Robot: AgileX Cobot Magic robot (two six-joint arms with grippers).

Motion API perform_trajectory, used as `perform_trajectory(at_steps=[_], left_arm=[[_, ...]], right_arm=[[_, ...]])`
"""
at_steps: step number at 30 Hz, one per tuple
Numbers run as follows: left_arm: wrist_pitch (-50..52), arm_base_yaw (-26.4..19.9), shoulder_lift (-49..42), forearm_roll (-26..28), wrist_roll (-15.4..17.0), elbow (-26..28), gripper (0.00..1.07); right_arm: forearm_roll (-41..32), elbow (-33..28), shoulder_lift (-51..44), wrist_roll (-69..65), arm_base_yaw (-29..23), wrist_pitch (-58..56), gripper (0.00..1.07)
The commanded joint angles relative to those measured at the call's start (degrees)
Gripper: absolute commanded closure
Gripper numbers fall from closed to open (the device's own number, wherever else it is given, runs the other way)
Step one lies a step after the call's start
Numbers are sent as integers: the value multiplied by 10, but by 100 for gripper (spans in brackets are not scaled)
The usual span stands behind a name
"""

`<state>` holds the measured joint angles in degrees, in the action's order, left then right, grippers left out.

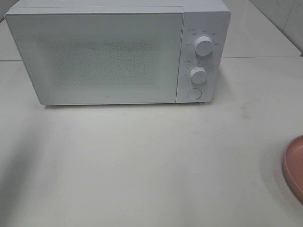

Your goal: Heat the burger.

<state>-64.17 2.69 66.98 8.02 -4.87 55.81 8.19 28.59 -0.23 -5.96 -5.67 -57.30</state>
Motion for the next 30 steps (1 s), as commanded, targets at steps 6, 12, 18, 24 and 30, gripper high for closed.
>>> perform_trajectory(at_steps=[6, 12, 18, 24, 30], left_arm=[[-21, -41, -133, 11, 6, -116, 7], [-9, -41, -219, -5, 6, -204, 7], [26, -41, -306, -10, 8, -260, 7], [26, -41, -439, -10, 8, -259, 7], [27, -41, -547, -10, 8, -259, 7]], right_arm=[[-1, -1, -17, 5, 4, 2, 33], [-1, -1, -17, 5, 4, 2, 33], [-1, -1, -17, 5, 4, 2, 33], [-1, -1, -17, 5, 4, 2, 33], [-1, -1, -17, 5, 4, 2, 33]])
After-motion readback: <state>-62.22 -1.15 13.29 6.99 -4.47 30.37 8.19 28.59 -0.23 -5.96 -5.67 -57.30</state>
